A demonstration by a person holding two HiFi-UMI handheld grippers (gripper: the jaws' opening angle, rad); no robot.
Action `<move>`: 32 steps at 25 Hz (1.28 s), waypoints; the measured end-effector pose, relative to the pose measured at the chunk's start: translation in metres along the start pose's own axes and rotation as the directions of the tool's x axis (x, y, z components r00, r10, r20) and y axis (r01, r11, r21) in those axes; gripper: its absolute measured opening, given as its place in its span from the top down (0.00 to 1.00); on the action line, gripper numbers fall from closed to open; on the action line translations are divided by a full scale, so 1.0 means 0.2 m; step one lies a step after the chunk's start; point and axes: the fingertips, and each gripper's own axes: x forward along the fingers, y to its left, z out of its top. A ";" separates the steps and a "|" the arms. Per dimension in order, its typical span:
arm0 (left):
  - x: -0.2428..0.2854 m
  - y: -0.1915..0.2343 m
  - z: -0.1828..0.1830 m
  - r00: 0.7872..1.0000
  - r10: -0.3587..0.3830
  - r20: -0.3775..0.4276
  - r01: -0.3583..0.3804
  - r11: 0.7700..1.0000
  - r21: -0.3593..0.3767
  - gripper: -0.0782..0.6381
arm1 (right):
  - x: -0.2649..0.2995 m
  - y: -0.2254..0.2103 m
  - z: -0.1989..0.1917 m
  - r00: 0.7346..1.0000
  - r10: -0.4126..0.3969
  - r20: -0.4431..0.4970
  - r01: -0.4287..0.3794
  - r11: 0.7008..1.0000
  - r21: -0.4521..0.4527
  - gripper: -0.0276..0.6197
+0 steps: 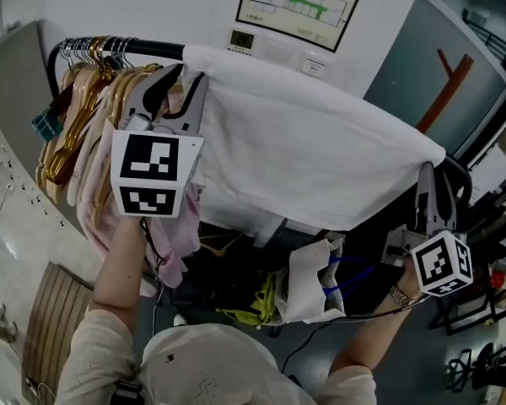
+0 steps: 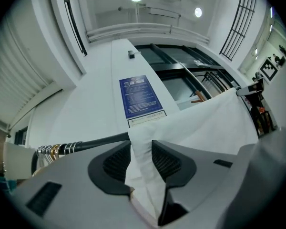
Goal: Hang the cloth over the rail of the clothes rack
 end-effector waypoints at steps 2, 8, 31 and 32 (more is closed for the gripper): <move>-0.01 0.02 0.00 1.000 0.029 0.005 -0.029 1.000 -0.005 0.68 | -0.01 0.00 -0.01 1.000 -0.001 -0.008 0.000 1.000 -0.010 0.78; -0.13 0.06 0.04 0.982 0.166 0.088 -0.167 0.986 0.005 0.67 | -0.16 -0.07 0.02 0.998 -0.018 0.067 0.019 1.000 -0.017 0.77; -0.79 -0.81 -0.93 0.976 -0.206 -0.075 0.188 0.962 -0.199 0.87 | -0.68 0.46 -1.19 0.949 0.275 -0.154 -0.243 0.949 0.199 0.93; -0.80 -0.87 -0.94 0.970 -0.237 -0.062 0.218 0.952 -0.214 0.87 | -0.69 0.49 -1.23 0.945 0.275 -0.176 -0.239 0.950 0.201 0.93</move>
